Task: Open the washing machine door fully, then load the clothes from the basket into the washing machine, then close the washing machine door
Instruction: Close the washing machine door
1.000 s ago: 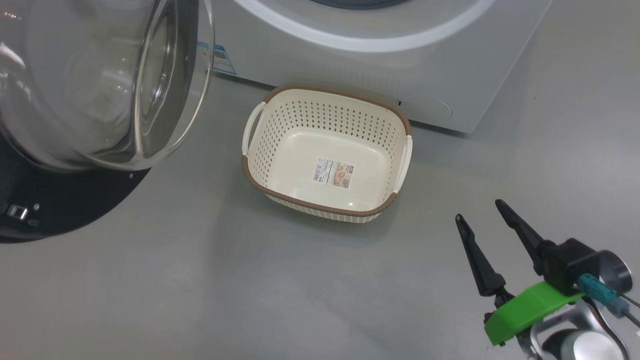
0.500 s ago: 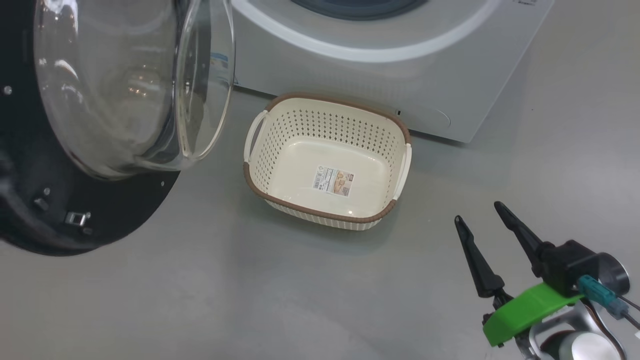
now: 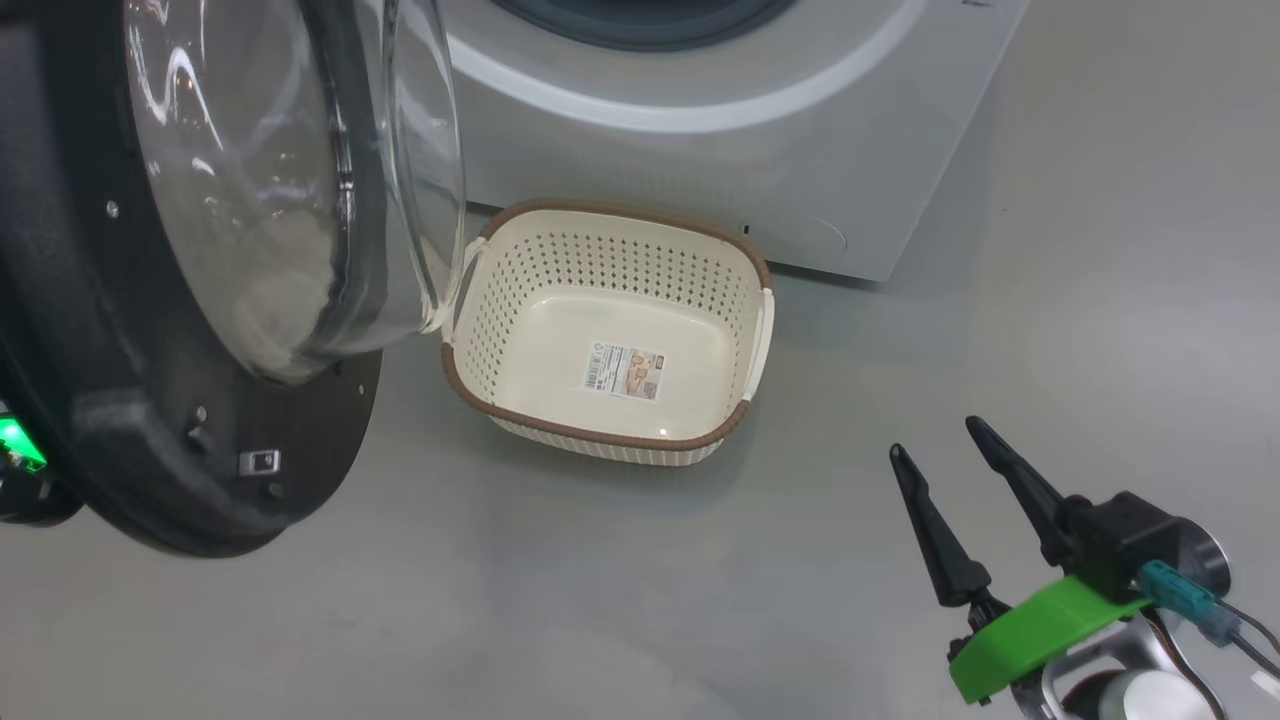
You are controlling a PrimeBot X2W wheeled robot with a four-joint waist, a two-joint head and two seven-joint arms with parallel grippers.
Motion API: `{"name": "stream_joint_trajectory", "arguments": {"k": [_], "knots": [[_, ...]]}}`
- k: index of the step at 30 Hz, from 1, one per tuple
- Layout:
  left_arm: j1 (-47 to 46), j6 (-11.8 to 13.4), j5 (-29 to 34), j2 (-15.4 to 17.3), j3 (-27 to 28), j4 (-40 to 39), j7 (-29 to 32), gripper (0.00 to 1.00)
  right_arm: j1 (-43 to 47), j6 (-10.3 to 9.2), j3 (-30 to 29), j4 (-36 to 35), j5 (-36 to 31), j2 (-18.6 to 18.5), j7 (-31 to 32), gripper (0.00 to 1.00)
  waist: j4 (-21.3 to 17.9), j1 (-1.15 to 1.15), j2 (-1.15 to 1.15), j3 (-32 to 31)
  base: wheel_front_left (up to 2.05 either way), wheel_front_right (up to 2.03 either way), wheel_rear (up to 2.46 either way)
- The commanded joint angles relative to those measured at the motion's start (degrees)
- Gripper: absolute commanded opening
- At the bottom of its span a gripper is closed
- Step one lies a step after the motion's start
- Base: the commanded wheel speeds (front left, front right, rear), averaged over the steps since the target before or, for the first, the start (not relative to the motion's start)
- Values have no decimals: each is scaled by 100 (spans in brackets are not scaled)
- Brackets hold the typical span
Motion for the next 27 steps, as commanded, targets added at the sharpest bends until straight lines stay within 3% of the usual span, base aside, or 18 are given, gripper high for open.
{"name": "stream_joint_trajectory", "arguments": {"k": [1, 14, 27], "knots": [[-53, -4, -75, 148, 196, -277, 114, 0, -195, -16, 131, -145, 67, -6, -95, 100, -117, 0, 0, 2, 0, 0, 0], [-136, -4, 40, -585, -9, -722, 505, 0, -348, -16, 128, 75, 294, -4, -340, 100, -616, 0, 0, 84, 0, 0, 0], [-419, -4, 305, -1075, -237, -706, 647, 0, -535, -16, 228, 300, 433, -4, -534, 100, -1117, 0, 0, 151, 0, 0, 0]]}}
